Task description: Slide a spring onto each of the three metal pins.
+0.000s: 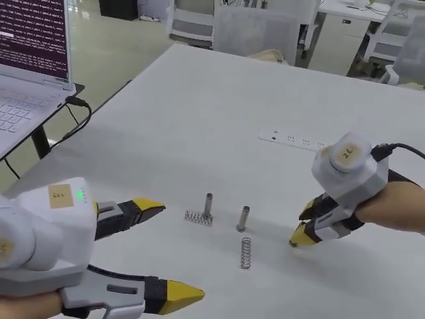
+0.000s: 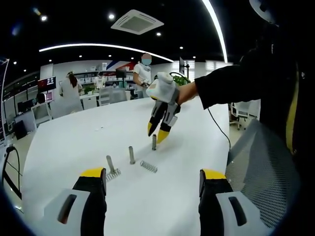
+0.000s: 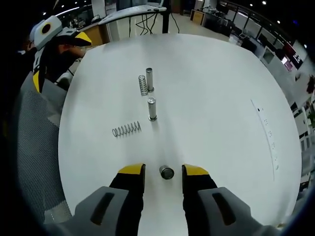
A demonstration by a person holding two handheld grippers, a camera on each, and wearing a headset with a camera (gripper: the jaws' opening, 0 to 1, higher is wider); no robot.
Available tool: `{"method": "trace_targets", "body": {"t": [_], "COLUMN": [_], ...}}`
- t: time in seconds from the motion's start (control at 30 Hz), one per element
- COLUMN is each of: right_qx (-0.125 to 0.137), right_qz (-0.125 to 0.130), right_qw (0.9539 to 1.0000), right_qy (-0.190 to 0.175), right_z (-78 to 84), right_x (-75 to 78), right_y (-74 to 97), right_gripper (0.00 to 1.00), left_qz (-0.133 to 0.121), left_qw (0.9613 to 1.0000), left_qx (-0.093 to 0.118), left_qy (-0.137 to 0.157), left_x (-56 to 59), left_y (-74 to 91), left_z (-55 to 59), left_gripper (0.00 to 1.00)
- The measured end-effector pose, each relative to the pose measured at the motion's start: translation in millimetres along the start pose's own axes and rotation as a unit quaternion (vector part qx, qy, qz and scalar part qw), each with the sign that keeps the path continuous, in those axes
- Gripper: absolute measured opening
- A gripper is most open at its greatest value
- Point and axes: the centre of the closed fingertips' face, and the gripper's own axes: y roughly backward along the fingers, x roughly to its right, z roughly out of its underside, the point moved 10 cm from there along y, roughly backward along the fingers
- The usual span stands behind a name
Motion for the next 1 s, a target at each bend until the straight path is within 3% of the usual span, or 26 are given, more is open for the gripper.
{"method": "trace_targets", "body": {"t": [0.6,1.0], "right_qx": [0.045,0.077], "right_qz": [0.024,0.044], "right_qw": [0.9985,0.9956], "right_qy": [0.017,0.031], "right_z": [-13.1,-17.1], "right_x": [-16.0,-34.6], "right_y": [32.2,58.8], "right_gripper": [0.30,0.30], "left_qz": [0.008,0.016], "left_qw": [0.9999,0.9995], "left_qx": [-0.007,-0.028], "left_qy": [-0.002,-0.004], "left_x": [1.4,10.6], "left_y": [-11.2,-37.6], "left_z": [-7.1,-16.5], "left_gripper": [0.72,0.71]}}
